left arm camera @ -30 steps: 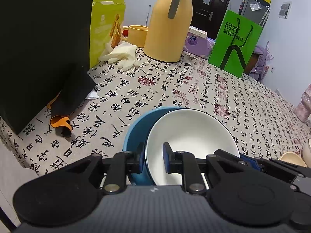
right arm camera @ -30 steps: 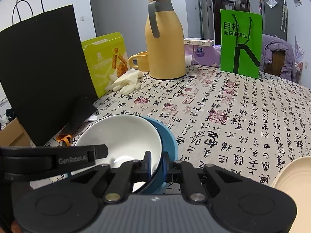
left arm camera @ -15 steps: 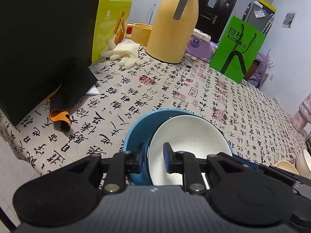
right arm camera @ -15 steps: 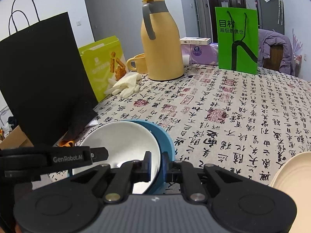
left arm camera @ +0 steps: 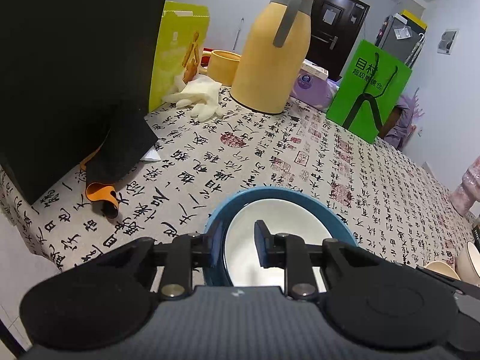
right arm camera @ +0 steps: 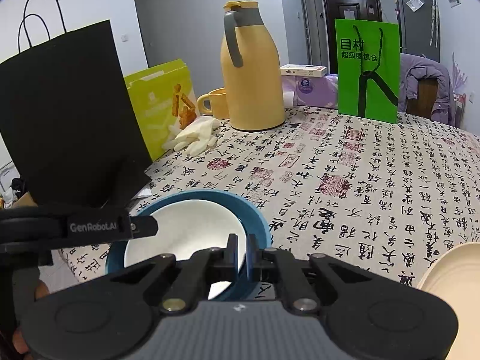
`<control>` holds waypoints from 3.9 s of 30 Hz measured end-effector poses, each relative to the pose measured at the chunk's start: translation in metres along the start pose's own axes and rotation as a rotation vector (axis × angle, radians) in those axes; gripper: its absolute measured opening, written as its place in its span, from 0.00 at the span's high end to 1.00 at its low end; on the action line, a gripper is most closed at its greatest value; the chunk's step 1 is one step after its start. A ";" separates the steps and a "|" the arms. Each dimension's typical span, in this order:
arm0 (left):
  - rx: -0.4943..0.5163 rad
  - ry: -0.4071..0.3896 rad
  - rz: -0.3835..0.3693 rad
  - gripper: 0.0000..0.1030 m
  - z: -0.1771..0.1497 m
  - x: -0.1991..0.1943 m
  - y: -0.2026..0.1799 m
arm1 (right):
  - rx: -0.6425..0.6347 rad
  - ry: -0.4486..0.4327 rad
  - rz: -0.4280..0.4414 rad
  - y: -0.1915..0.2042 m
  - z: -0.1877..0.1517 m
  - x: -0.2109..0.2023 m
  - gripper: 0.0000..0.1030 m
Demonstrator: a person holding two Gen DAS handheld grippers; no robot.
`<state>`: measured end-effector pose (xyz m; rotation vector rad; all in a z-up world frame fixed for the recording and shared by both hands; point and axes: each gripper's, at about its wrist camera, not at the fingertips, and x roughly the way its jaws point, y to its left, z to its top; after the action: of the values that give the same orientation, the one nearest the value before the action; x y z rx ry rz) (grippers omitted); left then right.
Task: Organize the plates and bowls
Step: 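Lower the white bowl into the blue bowl with both tools, then open both tools to release the white bowl inside the blue bowl, then move both open tools toward the second white bowl beside the vase, then close both tools on the rim of the second white bowl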
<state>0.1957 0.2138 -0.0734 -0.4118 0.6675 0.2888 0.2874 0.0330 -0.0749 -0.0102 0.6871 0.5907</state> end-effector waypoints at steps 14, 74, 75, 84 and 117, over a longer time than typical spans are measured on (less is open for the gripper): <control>0.040 -0.128 -0.011 0.42 0.002 -0.032 -0.009 | 0.033 -0.074 0.027 -0.018 0.001 -0.025 0.49; 0.344 -0.097 -0.306 0.00 -0.054 0.029 -0.341 | 0.301 -0.259 -0.381 -0.353 -0.023 -0.162 0.00; 0.347 -0.089 -0.314 0.00 -0.055 0.032 -0.347 | 0.308 -0.259 -0.391 -0.359 -0.023 -0.163 0.00; 0.377 -0.008 -0.330 0.00 -0.065 0.065 -0.408 | 0.401 -0.282 -0.466 -0.410 -0.025 -0.167 0.01; 0.556 0.193 -0.303 0.84 -0.129 0.139 -0.492 | 0.561 -0.109 -0.367 -0.474 -0.064 -0.098 0.79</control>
<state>0.4205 -0.2611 -0.1197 -0.0022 0.8290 -0.2282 0.4332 -0.4266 -0.1519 0.4073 0.7041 0.0334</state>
